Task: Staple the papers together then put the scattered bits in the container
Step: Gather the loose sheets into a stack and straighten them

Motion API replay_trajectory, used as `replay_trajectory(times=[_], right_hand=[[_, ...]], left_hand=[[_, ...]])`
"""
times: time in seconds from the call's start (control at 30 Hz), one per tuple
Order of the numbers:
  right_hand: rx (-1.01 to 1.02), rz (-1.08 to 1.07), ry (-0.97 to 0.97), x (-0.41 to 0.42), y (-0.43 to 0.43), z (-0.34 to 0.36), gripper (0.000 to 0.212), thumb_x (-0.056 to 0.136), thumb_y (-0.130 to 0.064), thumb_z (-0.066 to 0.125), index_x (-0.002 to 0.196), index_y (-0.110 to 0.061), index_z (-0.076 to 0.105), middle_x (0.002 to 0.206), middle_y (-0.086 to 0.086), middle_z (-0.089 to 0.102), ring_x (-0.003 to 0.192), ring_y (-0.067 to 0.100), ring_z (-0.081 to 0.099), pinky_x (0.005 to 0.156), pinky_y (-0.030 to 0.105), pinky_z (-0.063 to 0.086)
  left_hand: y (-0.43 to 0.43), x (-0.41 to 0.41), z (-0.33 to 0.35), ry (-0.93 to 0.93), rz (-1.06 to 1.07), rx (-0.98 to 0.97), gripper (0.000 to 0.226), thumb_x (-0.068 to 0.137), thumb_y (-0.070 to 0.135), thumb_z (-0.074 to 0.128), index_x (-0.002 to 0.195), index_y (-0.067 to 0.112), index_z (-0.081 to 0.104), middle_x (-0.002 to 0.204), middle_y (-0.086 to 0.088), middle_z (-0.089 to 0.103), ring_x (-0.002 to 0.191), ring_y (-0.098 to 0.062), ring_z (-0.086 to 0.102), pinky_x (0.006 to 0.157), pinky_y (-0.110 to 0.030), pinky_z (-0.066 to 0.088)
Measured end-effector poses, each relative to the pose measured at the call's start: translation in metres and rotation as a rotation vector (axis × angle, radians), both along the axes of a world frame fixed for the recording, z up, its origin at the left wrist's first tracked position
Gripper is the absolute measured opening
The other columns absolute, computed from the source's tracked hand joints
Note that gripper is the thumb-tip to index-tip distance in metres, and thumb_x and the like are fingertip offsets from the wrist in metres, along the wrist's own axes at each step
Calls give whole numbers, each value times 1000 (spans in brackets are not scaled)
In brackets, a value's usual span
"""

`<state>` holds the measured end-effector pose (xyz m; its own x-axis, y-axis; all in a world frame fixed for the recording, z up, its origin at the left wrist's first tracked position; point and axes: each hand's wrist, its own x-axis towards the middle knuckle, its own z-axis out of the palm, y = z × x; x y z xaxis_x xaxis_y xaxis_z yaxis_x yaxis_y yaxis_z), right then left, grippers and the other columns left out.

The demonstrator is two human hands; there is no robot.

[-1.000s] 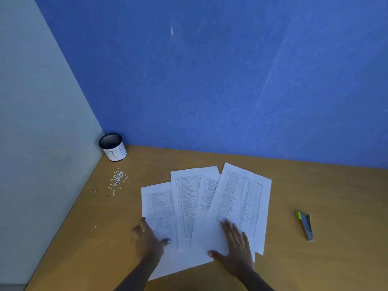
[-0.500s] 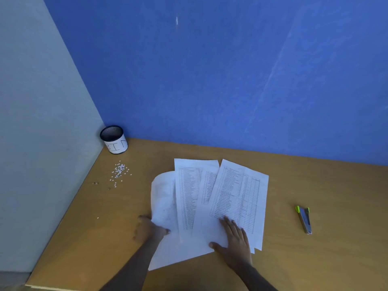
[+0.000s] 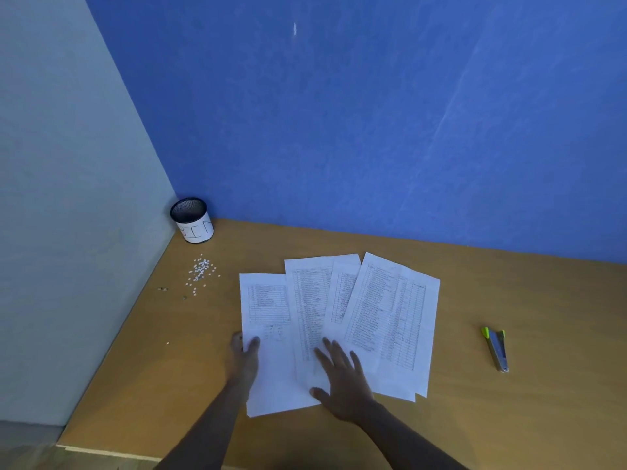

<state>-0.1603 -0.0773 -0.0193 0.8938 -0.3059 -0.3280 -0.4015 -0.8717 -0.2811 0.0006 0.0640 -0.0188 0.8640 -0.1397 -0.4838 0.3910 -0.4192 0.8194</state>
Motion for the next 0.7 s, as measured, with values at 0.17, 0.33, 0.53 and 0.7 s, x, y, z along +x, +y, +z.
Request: replay_trajectory(times=[0.17,0.33,0.53,0.7], right_hand=[[-83,42,152,16,21,-17,80,72,-69,48,124,-10,64,140,9,53,127,26,53,111,57,28],[-17,34,195,25,35,-24,79,90,-69,10,126,-22,63,136,0,57,123,23,57,104,58,39],[-52,361,211,21,42,-16,73,89,-74,13,150,-35,19,158,-11,5,147,27,18,112,57,-5],[-17,190,113,14,34,-17,77,85,-75,28,149,-32,25,158,-9,13,141,19,32,113,52,14]], left_hand=[[-4,-1,0,12,22,-49,33,99,11,48,131,0,50,125,-18,57,112,-39,55,94,-46,44],[-7,0,-12,69,40,-90,36,100,19,49,132,3,49,130,-18,55,117,-38,53,102,-52,42],[-6,1,-22,52,-26,-31,62,81,34,76,131,8,52,130,-12,58,118,-34,55,103,-52,43],[-9,-15,6,-39,-51,3,63,72,11,83,126,4,51,116,-7,57,111,-28,55,89,-36,46]])
